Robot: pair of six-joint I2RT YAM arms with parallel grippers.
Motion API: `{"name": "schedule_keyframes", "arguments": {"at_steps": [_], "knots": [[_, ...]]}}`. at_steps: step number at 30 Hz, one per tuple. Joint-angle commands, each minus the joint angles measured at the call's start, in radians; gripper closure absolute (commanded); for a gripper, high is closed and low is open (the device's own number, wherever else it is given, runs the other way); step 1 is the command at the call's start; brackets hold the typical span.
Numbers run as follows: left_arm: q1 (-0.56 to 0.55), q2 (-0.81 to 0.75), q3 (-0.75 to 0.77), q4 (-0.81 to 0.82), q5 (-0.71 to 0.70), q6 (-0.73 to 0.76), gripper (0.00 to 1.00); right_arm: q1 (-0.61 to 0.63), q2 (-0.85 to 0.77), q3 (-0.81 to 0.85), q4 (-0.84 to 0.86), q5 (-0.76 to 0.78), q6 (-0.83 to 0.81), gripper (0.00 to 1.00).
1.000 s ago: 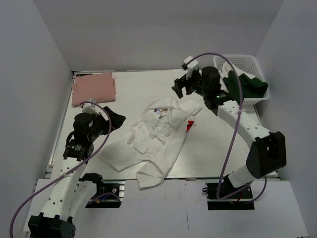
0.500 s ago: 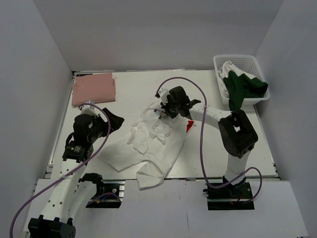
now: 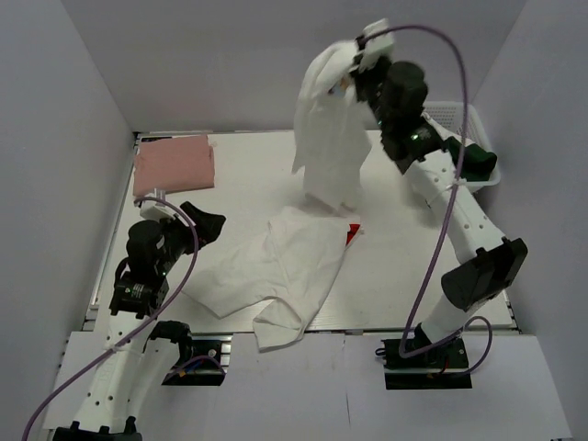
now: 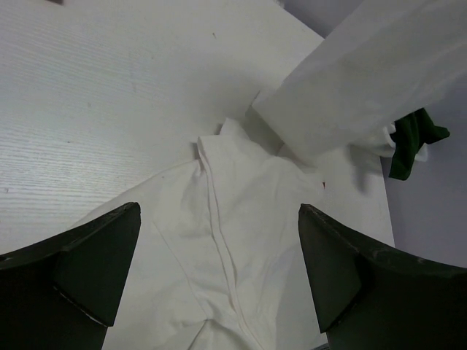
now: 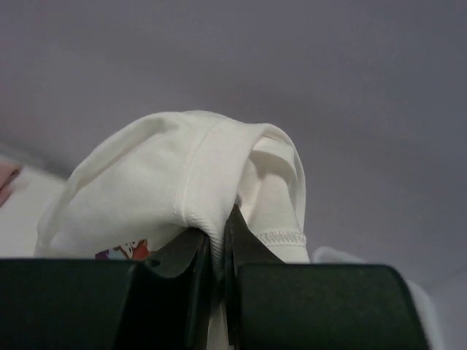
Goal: Fold and stack the t-shirts
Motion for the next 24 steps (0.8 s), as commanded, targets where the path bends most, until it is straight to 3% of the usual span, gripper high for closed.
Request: {"name": "schedule_keyframes", "arguments": {"at_steps": [1, 4, 6, 8, 11, 14, 17, 19, 24], "knots": [[0.004, -0.037, 0.014, 0.029, -0.049, -0.011, 0.01, -0.107, 0.065, 0.244, 0.024, 0.183, -0.002, 1.00], [0.004, -0.046, 0.014, 0.020, -0.075, -0.011, 0.01, -0.204, 0.201, 0.593, -0.064, 0.238, -0.049, 1.00], [0.004, -0.046, 0.025, -0.002, -0.096, -0.011, 0.01, -0.277, 0.257, 0.657, -0.021, 0.301, -0.074, 1.00], [0.004, -0.046, 0.035, -0.013, -0.105, -0.011, 0.01, -0.333, 0.231, 0.610, 0.133, 0.356, -0.119, 1.00], [0.004, -0.037, 0.035, -0.013, -0.115, -0.011, 0.01, -0.422, 0.209, 0.508, 0.231, 0.399, -0.143, 1.00], [0.004, -0.026, 0.035, -0.013, -0.115, 0.001, 0.01, -0.486, 0.234, 0.510, 0.366, 0.444, -0.229, 1.00], [-0.008, -0.017, 0.046, -0.063, -0.204, -0.013, 0.01, -0.558, 0.219, 0.399, 0.377, 0.435, -0.192, 1.00], [-0.008, -0.017, 0.046, -0.063, -0.204, -0.013, 0.01, -0.587, 0.225, 0.362, 0.395, 0.422, -0.194, 1.00], [-0.008, -0.006, 0.037, -0.091, -0.225, -0.025, 0.01, -0.595, 0.205, 0.086, 0.342, 0.297, -0.093, 1.00]]}}
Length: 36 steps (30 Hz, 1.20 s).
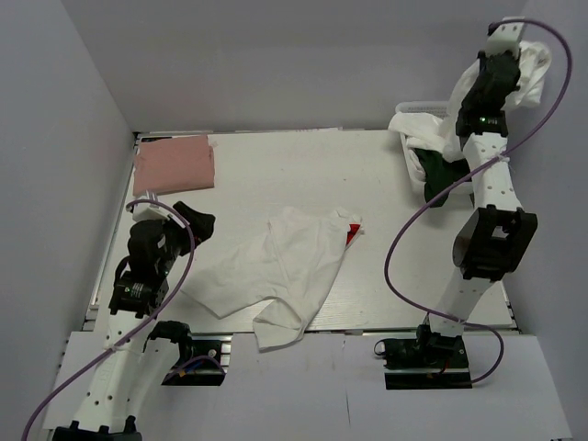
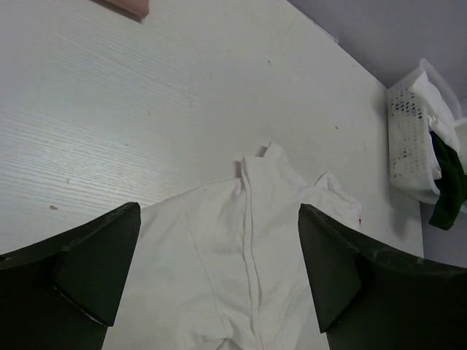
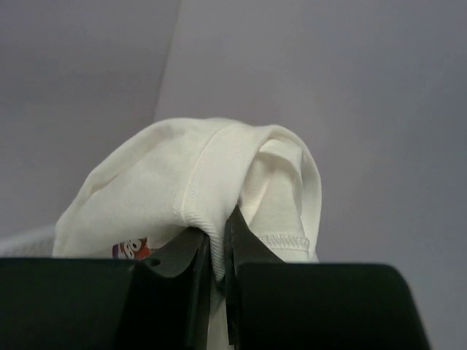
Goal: Fold and stack the t-shirts
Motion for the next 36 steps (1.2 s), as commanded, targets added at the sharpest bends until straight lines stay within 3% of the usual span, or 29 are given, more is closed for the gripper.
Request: {"name": "schedule_keyframes", "arguments": {"at_steps": [1, 4, 5, 6, 7, 8, 9, 10, 15, 18, 20, 22, 26, 33, 36], "knots": [[-0.005, 0.012, 0.025, -0.052, -0.063, -0.035, 0.01, 0.012, -0.030, -0.134, 0.038, -0.119, 0.088, 1.00], [-0.005, 0.046, 0.034, -0.115, -0.092, -0.067, 0.01, 0.012, -0.019, -0.228, -0.042, -0.156, 0.164, 1.00], [-0.005, 0.057, 0.034, -0.133, -0.092, -0.105, 0.01, 0.018, -0.022, -0.240, -0.103, -0.149, 0.217, 0.95], [0.005, 0.071, 0.034, -0.158, -0.092, -0.115, 0.01, 0.022, -0.031, -0.233, -0.138, -0.188, 0.268, 0.75], [0.006, 0.084, 0.034, -0.173, -0.092, -0.126, 0.01, 0.028, -0.062, -0.230, -0.203, -0.216, 0.286, 0.38], [0.006, 0.121, 0.034, -0.188, -0.092, -0.142, 0.01, 0.031, -0.080, -0.230, -0.243, -0.243, 0.343, 0.22], [0.006, 0.143, 0.034, -0.202, -0.092, -0.158, 0.01, 0.038, -0.121, -0.236, -0.254, -0.309, 0.381, 0.13], [0.006, 0.166, 0.034, -0.222, -0.057, -0.158, 0.01, 0.042, -0.145, -0.234, -0.264, -0.386, 0.392, 0.10], [-0.005, 0.311, 0.021, -0.284, -0.028, -0.176, 0.03, 0.201, -0.300, -0.294, -0.407, -0.557, 0.425, 0.10], [-0.005, 0.361, -0.025, -0.284, -0.006, -0.188, 0.05, 0.326, -0.323, -0.349, -0.519, -0.595, 0.432, 0.10], [-0.005, 0.405, -0.035, -0.284, -0.006, -0.189, 0.05, 0.390, -0.333, -0.410, -0.533, -0.675, 0.435, 0.10], [-0.005, 0.428, -0.059, -0.294, -0.017, -0.201, 0.06, 0.497, -0.327, -0.478, -0.524, -0.646, 0.390, 0.10], [-0.005, 0.463, -0.137, -0.214, 0.058, -0.213, 0.07, 0.658, -0.182, -0.498, -0.579, -0.483, 0.259, 0.10], [-0.005, 0.514, -0.185, -0.202, 0.049, -0.224, 0.09, 0.746, 0.039, -0.465, -0.579, -0.552, 0.098, 0.10], [-0.005, 0.523, -0.219, -0.189, 0.040, -0.235, 0.14, 0.755, 0.078, -0.470, -0.472, -0.590, 0.048, 0.10]]}}
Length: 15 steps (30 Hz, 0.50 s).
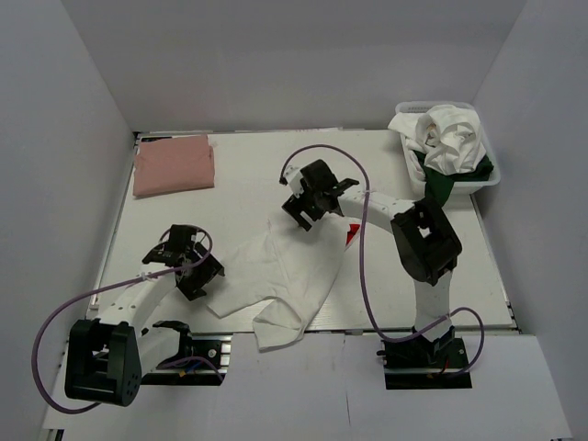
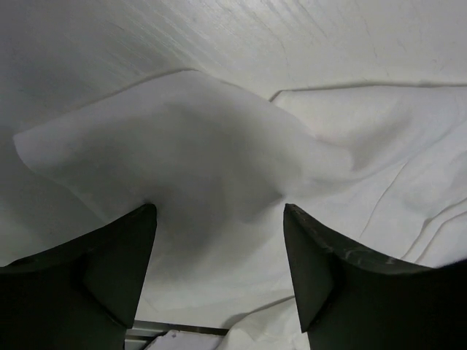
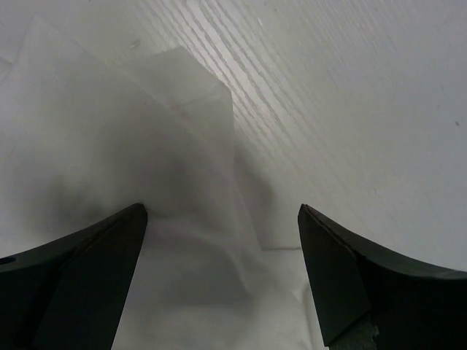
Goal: Fold and stack the t-shirts
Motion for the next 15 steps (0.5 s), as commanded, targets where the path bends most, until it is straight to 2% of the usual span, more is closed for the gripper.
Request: {"name": "schedule_keyframes", "arguments": {"at_steps": [1, 4, 12, 14, 15], "knots": [[-0.006, 0.033, -0.067, 0.038, -0.002, -0.019, 0.21, -0.004, 0.007, 0.023, 0.158, -0.055, -0.106, 0.10], [-0.006, 0.045, -0.087, 0.062, -0.002, -0.019, 0.41, -0.009, 0.032, 0.026, 0.229, -0.104, -0.103, 0.10], [-0.006, 0.077, -0.116, 0.130, 0.009, -0.019, 0.50, -0.004, 0.093, 0.018, 0.282, -0.239, -0.066, 0.11], [-0.006, 0.077, -0.127, 0.139, 0.009, -0.019, 0.54, -0.004, 0.092, -0.002, 0.284, -0.256, -0.093, 0.11], [-0.006, 0.077, -0.127, 0.139, 0.009, -0.019, 0.61, -0.004, 0.095, -0.010, 0.314, -0.259, -0.104, 0.11]]}}
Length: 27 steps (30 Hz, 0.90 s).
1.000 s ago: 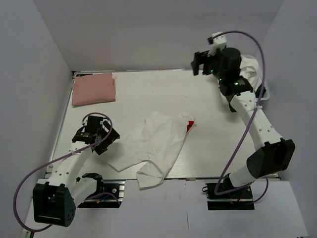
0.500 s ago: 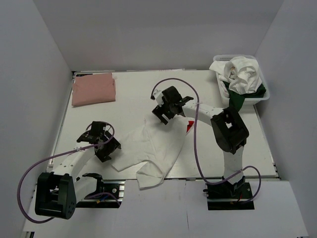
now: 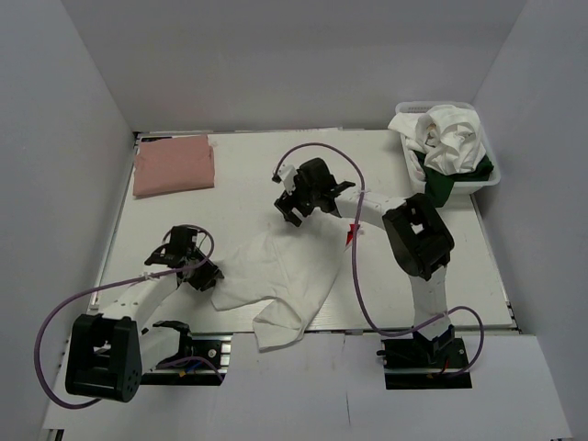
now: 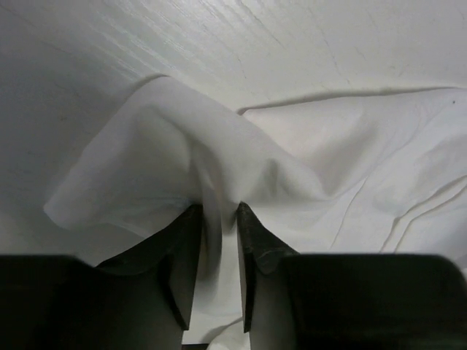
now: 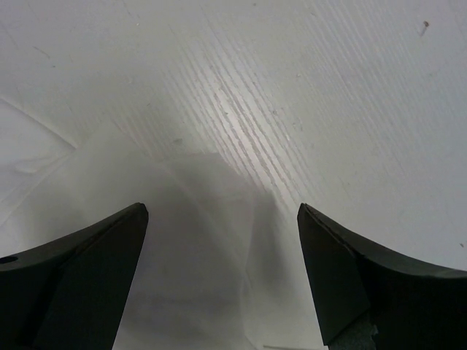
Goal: Fold and stack the t-shirts
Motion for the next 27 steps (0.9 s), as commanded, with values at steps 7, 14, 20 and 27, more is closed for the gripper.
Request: {"name": "schedule_keyframes", "arguments": {"at_steps": [7, 14, 20, 27], "knots": [[-0.006, 0.084, -0.063, 0.015, -0.046, 0.005, 0.90, -0.008, 0.116, 0.063, -0.035, -0.114, -0.031, 0.50], [-0.006, 0.158, 0.002, 0.033, -0.092, 0.005, 1.00, -0.016, 0.167, 0.103, -0.073, -0.107, 0.018, 1.00], [-0.006, 0.141, 0.113, 0.023, -0.167, 0.029, 1.00, -0.037, 0.026, 0.068, 0.097, 0.005, 0.145, 1.00], [-0.006, -0.034, 0.344, 0.000, -0.292, 0.047, 1.00, -0.063, -0.250, 0.099, 0.105, 0.007, 0.153, 1.00]]}}
